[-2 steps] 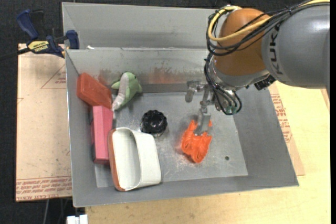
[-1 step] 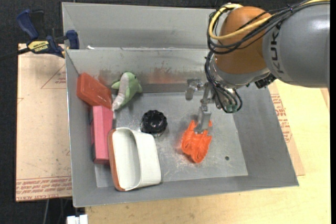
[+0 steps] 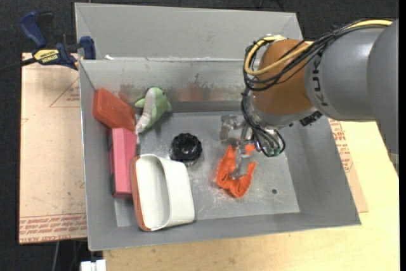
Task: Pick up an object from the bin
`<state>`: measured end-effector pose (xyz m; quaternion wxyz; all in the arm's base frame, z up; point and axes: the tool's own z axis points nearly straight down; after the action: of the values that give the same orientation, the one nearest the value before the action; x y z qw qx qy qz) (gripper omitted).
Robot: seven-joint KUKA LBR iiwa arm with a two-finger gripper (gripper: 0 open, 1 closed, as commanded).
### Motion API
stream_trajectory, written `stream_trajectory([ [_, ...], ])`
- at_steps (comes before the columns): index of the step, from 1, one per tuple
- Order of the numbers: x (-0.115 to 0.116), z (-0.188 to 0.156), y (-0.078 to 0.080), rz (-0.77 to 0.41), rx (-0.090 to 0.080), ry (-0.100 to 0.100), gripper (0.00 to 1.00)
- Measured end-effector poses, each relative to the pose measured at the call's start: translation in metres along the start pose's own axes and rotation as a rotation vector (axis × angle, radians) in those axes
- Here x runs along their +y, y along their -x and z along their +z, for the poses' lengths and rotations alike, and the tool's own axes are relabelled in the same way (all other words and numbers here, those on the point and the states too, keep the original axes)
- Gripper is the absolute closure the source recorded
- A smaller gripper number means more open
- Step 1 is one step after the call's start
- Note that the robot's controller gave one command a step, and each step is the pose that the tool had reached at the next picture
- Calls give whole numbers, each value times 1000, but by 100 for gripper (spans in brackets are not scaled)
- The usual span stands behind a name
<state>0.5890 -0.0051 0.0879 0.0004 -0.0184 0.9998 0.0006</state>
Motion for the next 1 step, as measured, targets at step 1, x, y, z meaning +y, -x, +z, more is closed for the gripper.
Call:
stream_trajectory([
  [1,-18,7,-35,74,-2,1,0],
])
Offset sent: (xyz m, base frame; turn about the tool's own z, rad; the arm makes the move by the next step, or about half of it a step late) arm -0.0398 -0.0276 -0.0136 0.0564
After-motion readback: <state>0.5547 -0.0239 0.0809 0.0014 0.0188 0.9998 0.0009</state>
